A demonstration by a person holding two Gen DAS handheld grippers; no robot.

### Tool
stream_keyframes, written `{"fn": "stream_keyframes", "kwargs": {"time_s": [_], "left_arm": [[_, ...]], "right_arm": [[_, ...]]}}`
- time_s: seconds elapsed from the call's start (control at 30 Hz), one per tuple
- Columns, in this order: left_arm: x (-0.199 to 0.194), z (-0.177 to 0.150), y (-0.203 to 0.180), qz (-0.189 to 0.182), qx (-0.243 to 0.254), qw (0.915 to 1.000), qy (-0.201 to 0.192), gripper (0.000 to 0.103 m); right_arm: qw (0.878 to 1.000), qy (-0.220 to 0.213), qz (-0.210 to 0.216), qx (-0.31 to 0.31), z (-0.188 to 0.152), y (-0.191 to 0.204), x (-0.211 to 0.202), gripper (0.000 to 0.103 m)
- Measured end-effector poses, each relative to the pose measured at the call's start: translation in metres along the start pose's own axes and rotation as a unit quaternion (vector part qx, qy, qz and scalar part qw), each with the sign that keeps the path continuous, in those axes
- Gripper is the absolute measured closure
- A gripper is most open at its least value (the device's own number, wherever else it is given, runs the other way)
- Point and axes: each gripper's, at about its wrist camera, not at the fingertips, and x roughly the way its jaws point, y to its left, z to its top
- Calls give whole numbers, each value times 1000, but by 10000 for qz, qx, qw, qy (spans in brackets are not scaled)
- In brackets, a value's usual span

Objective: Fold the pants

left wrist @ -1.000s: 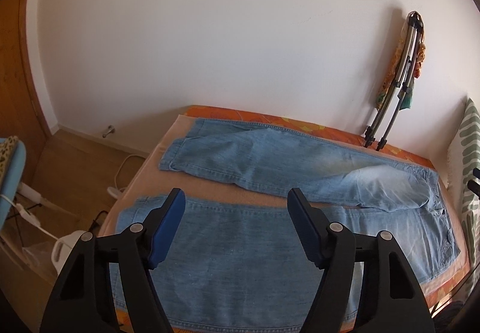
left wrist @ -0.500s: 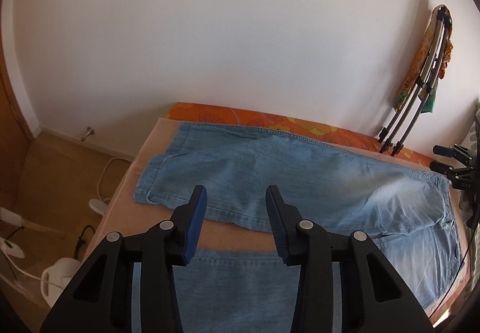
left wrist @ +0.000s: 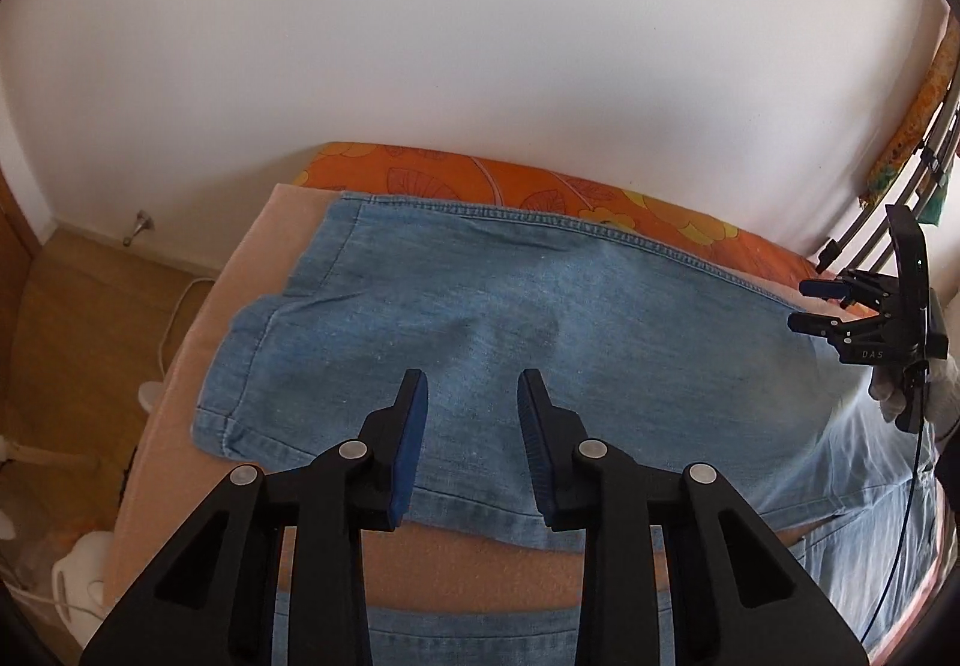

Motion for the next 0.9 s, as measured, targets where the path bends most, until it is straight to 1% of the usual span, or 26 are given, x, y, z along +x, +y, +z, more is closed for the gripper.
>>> {"fn": "stream_keyframes", "kwargs": {"time_s": [0.07,0.2,0.27,0.33,0.37,0.4,0.43,0.5,0.57,0.63,0.67,0.7,0.8,0.87,0.9], "left_arm": [[6,2,3,21,-31,10000,9,74],[15,4,5,89,38,9999,43,74],[18,5,7,104,40,9999,45,74],[18,5,9,101,0,9999,36,74],[18,5,10,104,-25,9999,27,74],[18,6,12,103,-52,9999,26,74],[18,6,12,83,-78,9999,31,74],[16,8,13,71,-137,9999,-3,74],[13,11,13,59,-183,9998,-46,74],[10,14,12,6,-240,9997,-73,73],[9,17,11,-43,-271,9996,-79,71],[9,19,10,-66,-304,9995,-81,66],[7,28,4,-219,-478,9986,-116,55],[10,35,0,-345,-594,9976,-79,54],[13,39,-3,-417,-635,9971,-40,54]], "right_arm": [[9998,100,140,-29,2,-3,13,36],[9994,245,150,-169,4,0,31,36],[9995,203,214,-152,6,0,31,36],[9993,164,268,-225,6,4,30,46],[9991,141,270,-281,5,7,27,56],[9990,137,294,-320,4,8,24,70],[9988,141,323,-347,4,10,23,75],[9987,137,232,-438,2,15,16,92],[9985,56,270,-483,-1,18,4,98],[9981,-98,229,-557,-3,23,-13,101],[9978,-189,219,-588,-4,27,-22,102],[9977,-260,212,-590,-6,30,-31,103],[9961,-469,216,-720,-18,48,-59,103],[9938,-553,128,-952,-30,68,-74,103],[9931,-567,151,-1019,-36,77,-79,103]]}}
